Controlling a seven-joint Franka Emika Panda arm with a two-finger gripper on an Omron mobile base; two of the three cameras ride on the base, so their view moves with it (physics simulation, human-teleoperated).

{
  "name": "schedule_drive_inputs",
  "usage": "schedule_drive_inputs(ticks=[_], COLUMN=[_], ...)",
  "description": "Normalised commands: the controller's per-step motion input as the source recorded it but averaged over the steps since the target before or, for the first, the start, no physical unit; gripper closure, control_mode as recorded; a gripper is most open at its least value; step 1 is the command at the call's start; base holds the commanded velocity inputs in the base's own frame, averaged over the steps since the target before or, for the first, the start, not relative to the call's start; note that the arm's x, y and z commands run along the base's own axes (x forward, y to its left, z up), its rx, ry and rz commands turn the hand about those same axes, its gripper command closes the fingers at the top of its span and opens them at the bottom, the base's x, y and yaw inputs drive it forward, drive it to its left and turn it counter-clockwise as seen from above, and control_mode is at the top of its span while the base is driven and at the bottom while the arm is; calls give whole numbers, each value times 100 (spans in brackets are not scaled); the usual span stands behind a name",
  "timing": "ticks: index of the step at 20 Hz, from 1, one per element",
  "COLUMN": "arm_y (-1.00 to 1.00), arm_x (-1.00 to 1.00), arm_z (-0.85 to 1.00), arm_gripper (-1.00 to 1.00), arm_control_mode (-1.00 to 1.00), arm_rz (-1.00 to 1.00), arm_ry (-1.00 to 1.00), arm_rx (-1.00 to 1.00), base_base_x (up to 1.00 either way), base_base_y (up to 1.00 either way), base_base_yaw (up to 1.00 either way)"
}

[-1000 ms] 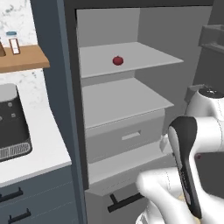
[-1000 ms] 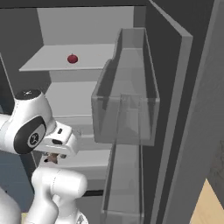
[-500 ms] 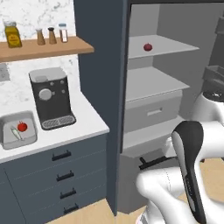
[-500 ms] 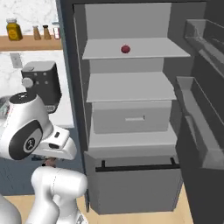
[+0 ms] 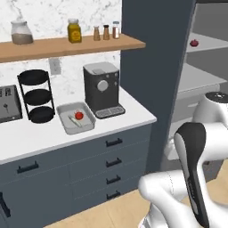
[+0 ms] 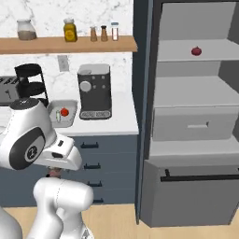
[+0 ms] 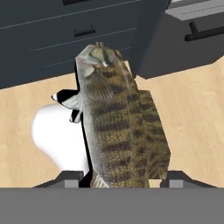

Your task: Place one tomato and one fish in each tupperware on the nearby counter, to pack two identical lunches.

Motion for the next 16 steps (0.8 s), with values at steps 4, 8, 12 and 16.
schedule_drive_inputs(ticks=[4,8,12,16], arm_y=[0,0,0,0], arm_x=[0,0,0,0], arm_z=[0,0,0,0], arm_gripper=[100,100,100,100], arm_control_mode=[100,100,100,100], arm_rz=[0,0,0,0], arm_ry=[0,0,0,0], arm_rx=[0,0,0,0], base_base_x=[-1,0,25,72], base_base_y=[100,100,100,100], base_base_yaw=[23,34,29,19])
